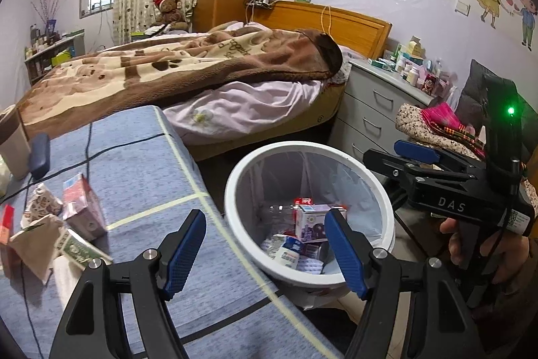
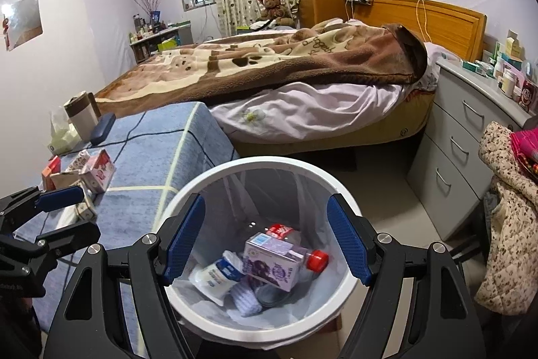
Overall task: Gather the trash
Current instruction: 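Move both tools back over the remaining trash on the mattress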
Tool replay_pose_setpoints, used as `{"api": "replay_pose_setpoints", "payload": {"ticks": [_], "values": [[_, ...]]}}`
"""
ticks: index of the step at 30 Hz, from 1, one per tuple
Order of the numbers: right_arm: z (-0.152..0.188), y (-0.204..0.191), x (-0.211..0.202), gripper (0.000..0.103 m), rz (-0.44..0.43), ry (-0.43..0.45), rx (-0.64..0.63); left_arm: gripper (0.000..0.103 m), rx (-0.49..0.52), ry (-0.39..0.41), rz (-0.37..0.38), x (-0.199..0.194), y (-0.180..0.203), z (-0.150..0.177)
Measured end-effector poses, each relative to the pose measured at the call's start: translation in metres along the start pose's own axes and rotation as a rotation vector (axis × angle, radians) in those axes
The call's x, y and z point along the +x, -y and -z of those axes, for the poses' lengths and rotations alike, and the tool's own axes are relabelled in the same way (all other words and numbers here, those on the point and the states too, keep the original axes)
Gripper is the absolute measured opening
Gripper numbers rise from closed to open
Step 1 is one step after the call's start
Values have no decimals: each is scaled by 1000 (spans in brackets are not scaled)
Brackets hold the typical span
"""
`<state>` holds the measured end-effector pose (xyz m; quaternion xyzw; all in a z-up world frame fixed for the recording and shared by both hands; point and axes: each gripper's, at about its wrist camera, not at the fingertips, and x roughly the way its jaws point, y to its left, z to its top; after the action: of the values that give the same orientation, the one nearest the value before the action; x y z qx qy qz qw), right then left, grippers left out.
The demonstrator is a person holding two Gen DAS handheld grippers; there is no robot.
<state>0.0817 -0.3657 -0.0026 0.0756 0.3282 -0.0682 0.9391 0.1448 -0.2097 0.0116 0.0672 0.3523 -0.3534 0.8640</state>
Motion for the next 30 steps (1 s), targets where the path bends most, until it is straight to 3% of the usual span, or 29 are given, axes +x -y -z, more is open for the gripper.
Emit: {"api": "replay_pose_setpoints", "payload": {"ticks": [11,30], "values": [[-3,-37,5,77,-54,23,-28,73,-53,40,-73,-32,-46,12],[1,-129,29,76,-220,-23,-185,73,-228,92,-273,-89,-186,40]]}}
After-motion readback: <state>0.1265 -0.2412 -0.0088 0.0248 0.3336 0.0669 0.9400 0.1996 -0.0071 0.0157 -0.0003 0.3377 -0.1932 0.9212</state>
